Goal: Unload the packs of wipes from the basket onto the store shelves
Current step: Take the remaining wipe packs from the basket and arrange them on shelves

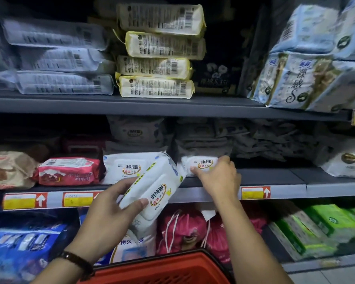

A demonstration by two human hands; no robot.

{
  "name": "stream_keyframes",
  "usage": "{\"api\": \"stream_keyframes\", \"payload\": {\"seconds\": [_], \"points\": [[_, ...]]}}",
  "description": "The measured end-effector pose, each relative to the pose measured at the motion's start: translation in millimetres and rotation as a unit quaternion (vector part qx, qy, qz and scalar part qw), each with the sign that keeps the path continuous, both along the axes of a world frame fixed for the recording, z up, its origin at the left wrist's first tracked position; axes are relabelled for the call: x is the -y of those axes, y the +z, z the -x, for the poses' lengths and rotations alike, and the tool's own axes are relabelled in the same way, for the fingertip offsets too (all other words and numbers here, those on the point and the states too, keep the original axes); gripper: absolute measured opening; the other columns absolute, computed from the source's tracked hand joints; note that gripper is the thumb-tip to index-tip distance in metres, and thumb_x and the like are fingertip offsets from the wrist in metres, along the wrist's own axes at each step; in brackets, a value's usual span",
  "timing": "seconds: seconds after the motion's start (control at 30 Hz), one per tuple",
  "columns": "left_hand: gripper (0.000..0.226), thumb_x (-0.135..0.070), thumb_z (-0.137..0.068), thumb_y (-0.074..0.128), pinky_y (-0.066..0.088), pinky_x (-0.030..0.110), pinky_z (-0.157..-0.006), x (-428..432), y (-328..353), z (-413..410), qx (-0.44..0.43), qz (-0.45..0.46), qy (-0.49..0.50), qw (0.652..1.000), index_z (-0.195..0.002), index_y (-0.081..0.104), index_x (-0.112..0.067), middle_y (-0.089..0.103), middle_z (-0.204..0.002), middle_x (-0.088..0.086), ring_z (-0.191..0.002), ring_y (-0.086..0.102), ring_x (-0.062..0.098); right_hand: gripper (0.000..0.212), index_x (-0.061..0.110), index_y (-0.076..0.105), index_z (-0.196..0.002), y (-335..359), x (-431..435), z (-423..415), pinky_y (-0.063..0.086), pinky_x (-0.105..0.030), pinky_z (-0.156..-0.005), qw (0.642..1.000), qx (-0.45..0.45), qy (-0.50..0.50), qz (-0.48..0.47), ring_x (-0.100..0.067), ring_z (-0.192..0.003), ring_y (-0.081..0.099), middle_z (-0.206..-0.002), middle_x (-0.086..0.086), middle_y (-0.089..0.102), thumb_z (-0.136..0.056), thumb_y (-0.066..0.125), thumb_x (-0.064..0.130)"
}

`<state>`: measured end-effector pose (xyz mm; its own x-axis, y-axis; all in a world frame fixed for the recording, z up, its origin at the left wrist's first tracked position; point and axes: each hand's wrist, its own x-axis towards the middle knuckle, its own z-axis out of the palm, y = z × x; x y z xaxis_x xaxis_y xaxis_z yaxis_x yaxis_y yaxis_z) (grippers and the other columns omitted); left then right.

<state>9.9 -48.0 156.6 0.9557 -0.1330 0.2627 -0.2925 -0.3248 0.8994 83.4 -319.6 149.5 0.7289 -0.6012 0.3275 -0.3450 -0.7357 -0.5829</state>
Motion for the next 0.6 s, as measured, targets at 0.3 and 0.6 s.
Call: {"api": "stream_keyframes", "payload": {"seconds": [0.3,0.6], "points": [[0.038,-0.022,-0.090,0.079,0.054,0.035,-0.100,56.5,48.1,-51.2,0.102,-0.189,-0.080,0.973,-0.124,0.070,-0.038,0.076,-0.114,-0.024,-0.108,0.069,0.000,0.021,0.022,0.078,-0.105,55.8,63.3,33.1,0.055,-0.034,-0.086,0.940,0.119,0.193,-0.254,-0.020,-0.094,0.073,-0.086,0.005,0.078,-0.086,0.079,0.032],[0.043,-0.032,-0.088,0.080,0.053,0.034,-0.102,135.0,79.2,-95.8,0.148,-0.338,-0.104,0.923,-0.128,0.069,-0.043,0.076,-0.123,-0.014,-0.116,0.068,0.012,0.015,0.025,0.074,-0.100,24.5,84.5,34.8,0.061,-0.036,-0.080,0.935,0.162,0.238,-0.206,-0.015,-0.086,0.074,-0.089,0.006,0.079,-0.088,0.082,0.021]]}}
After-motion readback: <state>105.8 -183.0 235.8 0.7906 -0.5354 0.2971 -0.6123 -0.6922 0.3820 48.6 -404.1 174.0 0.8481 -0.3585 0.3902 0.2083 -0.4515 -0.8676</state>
